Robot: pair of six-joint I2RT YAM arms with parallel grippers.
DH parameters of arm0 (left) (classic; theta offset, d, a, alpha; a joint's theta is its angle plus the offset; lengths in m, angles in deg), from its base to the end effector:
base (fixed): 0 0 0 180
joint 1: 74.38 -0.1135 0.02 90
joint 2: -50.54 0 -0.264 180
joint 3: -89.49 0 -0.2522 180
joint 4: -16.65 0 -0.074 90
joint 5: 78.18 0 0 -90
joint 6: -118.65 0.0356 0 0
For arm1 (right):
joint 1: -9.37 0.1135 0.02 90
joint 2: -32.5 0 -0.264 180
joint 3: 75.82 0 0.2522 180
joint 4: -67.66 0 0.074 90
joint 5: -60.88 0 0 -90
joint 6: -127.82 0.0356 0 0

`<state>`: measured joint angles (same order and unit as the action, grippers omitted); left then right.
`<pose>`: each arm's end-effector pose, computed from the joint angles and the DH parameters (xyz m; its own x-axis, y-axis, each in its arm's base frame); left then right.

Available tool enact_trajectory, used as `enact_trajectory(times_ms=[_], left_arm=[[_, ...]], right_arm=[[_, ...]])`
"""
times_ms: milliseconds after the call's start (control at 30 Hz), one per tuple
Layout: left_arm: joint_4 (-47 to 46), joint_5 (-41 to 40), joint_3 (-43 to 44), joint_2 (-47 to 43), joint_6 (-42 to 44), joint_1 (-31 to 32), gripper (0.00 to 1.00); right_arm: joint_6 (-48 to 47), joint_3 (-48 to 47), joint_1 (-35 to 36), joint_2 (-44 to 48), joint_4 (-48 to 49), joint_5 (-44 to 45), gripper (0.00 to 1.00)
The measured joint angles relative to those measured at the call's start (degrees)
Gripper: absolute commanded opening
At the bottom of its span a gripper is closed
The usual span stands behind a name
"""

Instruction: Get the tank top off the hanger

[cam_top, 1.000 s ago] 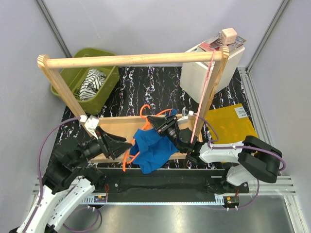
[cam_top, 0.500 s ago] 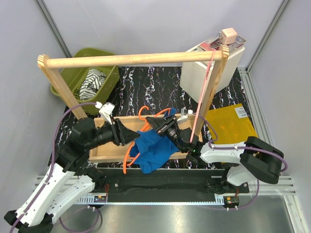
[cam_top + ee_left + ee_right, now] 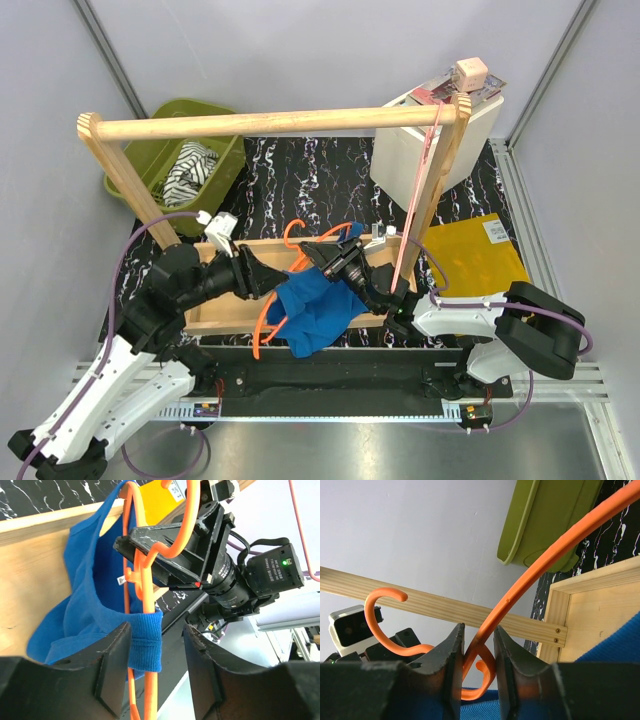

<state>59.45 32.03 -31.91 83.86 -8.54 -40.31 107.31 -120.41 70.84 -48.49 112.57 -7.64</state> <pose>0.1007 -0.0829 0.3339 -0.6814 -0.2240 -0.6968 0.4855 0.5742 -0.6593 0.1488 0.2464 0.2404 -0.5790 0.7598 -0.2958 -0.2920 0.1454 0.9453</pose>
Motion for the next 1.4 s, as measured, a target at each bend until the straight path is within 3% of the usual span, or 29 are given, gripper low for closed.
enact_trajectory(times_ms=[67,267,400,533,600,633,767,967,1133,1267,1400], left_arm=[[0.20,-0.79,0.00,-0.26,0.22,0.02,0.39],[0.85,-1.36,-0.15,0.26,0.79,0.02,0.19],[0.79,-1.11,-0.33,1.38,0.85,0.24,0.18],[0.57,-0.20,-0.33,1.77,1.36,0.31,0.31],[0.44,0.70,-0.33,2.54,1.57,0.39,0.22],[0.46,0.90,-0.33,2.86,1.64,0.44,0.13],[0.52,1.16,-0.33,3.02,2.25,0.50,0.00],[0.50,0.83,-0.33,0.70,2.29,0.48,0.00],[1.05,-0.98,-0.42,-6.29,2.60,0.37,0.00],[3.89,-1.16,-0.46,-13.64,2.89,0.50,0.00],[6.03,-2.10,-0.48,-15.54,2.86,0.50,0.00]], right_arm=[[0.00,0.00,0.00,0.00,0.00,-0.04,0.00],[0.00,0.00,0.00,0.00,0.04,-0.07,0.00],[-0.07,0.00,0.00,0.00,-0.28,-0.04,0.00],[-0.02,-0.02,0.00,-0.04,-0.26,-0.07,0.00],[-0.02,-0.02,0.00,-0.13,-0.24,-0.09,0.00],[0.00,-0.04,0.00,-0.17,-0.22,-0.09,0.00],[0.04,-0.20,-0.02,-0.52,-0.22,-0.07,0.00],[1.42,-1.14,-0.02,-0.92,0.28,-0.35,0.00],[4.02,-3.06,0.59,-1.11,1.49,-1.46,0.00],[5.22,-4.02,-0.26,-1.31,1.46,3.34,0.00],[6.38,-4.48,-0.57,-1.60,1.49,7.63,0.00]])
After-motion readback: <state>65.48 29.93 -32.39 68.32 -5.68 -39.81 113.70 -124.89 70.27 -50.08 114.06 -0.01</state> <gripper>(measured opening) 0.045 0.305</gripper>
